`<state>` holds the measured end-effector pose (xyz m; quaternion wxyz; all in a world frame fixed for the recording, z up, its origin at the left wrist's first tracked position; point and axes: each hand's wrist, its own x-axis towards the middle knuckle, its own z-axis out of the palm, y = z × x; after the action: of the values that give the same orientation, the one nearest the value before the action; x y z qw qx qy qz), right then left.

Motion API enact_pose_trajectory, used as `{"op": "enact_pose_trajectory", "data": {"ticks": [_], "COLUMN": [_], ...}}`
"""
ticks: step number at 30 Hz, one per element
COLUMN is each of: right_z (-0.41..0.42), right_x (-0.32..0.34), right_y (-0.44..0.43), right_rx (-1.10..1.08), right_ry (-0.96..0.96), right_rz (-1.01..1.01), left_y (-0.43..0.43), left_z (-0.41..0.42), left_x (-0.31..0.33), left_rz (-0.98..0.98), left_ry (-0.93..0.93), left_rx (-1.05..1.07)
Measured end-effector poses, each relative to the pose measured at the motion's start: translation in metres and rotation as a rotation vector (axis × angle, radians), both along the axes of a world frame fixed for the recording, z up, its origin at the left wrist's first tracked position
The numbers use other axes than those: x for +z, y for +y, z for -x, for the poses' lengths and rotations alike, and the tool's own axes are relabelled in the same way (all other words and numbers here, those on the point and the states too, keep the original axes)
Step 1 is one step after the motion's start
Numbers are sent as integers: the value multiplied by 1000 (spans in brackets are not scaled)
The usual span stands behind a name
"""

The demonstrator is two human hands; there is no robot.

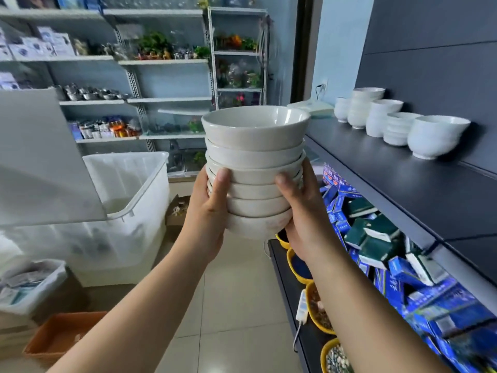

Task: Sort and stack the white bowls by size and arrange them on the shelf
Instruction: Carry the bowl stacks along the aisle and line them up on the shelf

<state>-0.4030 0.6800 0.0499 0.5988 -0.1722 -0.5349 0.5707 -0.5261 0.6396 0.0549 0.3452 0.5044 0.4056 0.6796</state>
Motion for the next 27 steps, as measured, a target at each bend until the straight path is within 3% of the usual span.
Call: {"op": "enact_pose_trajectory", "data": {"ticks": [6,16,27], "right_z": [5,2,-83], "right_x": [-7,0,-16], "right_y": [89,214,275], "right_rx": [-110,-407,-772], "right_ry": [-17,3,-2], "right_rz": [-6,36,43], "left_y": [107,282,388], "left_z": [13,12,-96], "left_x": [-8,-6,-25], "left_rz": [-93,-59,-142], "left_ry": [16,1,-1], "left_rx": [-156,-435,-704]}}
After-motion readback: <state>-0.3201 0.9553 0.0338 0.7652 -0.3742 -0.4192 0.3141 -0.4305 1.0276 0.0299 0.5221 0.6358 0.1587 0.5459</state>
